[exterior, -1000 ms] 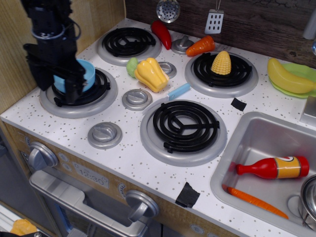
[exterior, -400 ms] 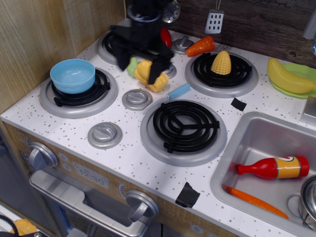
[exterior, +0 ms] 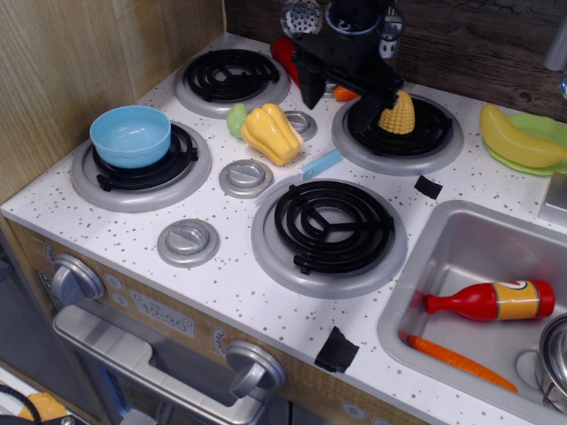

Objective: Put corn into bowl

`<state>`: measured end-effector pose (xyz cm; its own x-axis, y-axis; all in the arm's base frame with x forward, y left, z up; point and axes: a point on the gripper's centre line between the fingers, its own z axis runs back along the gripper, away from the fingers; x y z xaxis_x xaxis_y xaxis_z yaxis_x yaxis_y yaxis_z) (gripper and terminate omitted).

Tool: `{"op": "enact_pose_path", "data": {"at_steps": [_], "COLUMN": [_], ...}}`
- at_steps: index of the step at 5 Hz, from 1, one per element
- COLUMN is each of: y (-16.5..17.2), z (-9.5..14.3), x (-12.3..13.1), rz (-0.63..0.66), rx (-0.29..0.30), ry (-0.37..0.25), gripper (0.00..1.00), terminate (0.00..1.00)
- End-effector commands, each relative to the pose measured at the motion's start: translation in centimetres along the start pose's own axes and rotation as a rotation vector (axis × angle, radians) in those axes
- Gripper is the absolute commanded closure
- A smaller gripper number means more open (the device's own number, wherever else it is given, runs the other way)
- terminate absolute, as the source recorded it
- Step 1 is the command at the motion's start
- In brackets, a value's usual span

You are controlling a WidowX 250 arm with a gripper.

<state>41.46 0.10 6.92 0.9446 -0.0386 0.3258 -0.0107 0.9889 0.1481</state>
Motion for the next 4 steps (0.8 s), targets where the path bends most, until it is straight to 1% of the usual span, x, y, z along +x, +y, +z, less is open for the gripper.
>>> {"op": "enact_pose_path", "data": {"at_steps": [1,2,3,4], "y": [-1.6,-2.5,-2.6,-3.1], "z": [0.4,-0.5,-1.9,-2.8], "x": [3.7,5.0,6.3,7.7], "rz": [0.018,-0.02,-0.022,-0.019], "rx": [-0.039,-0.017,-0.026,-0.079], "ry": [-0.126,-0.149,-0.186,-0.225], "gripper": [0.0,0.0,0.0,0.0], "terminate": [0.0,0.0,0.0,0.0]}}
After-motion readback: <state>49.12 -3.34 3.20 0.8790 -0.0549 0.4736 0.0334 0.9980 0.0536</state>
